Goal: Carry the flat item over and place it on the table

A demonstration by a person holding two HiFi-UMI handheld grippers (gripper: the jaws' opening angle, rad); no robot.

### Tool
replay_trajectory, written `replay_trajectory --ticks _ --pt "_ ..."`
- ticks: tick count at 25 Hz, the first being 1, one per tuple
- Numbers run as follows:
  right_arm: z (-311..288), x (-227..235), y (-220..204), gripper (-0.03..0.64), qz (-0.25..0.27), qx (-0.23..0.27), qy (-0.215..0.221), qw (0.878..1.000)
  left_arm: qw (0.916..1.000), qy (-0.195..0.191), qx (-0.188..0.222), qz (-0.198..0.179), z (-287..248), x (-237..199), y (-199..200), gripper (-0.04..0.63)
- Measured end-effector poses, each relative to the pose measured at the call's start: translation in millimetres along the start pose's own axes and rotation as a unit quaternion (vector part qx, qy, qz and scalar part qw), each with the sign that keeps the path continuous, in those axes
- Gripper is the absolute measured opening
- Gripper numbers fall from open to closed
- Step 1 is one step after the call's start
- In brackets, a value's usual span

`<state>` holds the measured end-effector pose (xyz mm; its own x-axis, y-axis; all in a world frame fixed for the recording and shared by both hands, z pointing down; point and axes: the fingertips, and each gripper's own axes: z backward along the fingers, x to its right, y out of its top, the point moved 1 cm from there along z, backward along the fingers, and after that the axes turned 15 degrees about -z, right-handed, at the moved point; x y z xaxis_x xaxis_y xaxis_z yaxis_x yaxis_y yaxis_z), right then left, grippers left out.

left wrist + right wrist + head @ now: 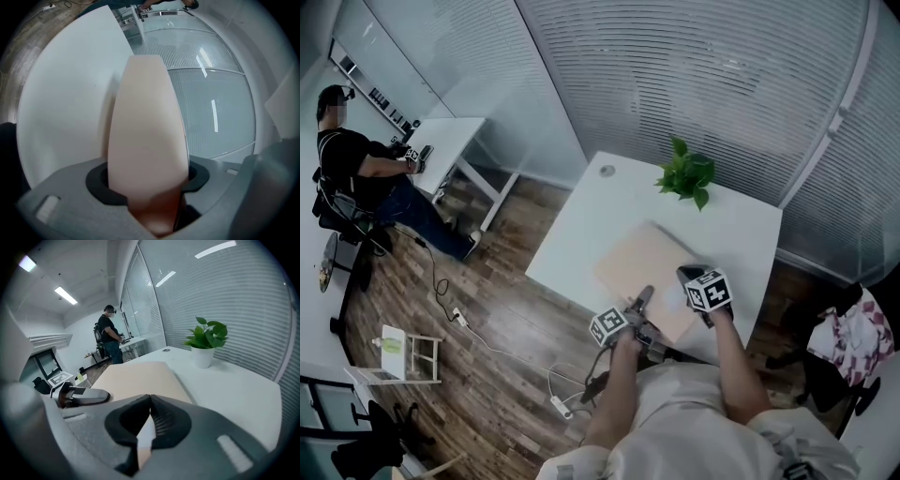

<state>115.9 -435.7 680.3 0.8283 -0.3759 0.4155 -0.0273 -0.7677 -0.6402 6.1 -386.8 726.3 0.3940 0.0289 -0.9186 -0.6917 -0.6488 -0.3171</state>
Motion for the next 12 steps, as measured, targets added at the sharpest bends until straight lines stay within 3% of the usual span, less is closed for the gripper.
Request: replay_trajectory --ticks 12 --pt "-16.9 3.1 -16.3 0.002 0.077 -0.037 -0.056 0.995 0.9999 -0.003 0.010 0.008 -10.0 -7.3 -10.2 0.273"
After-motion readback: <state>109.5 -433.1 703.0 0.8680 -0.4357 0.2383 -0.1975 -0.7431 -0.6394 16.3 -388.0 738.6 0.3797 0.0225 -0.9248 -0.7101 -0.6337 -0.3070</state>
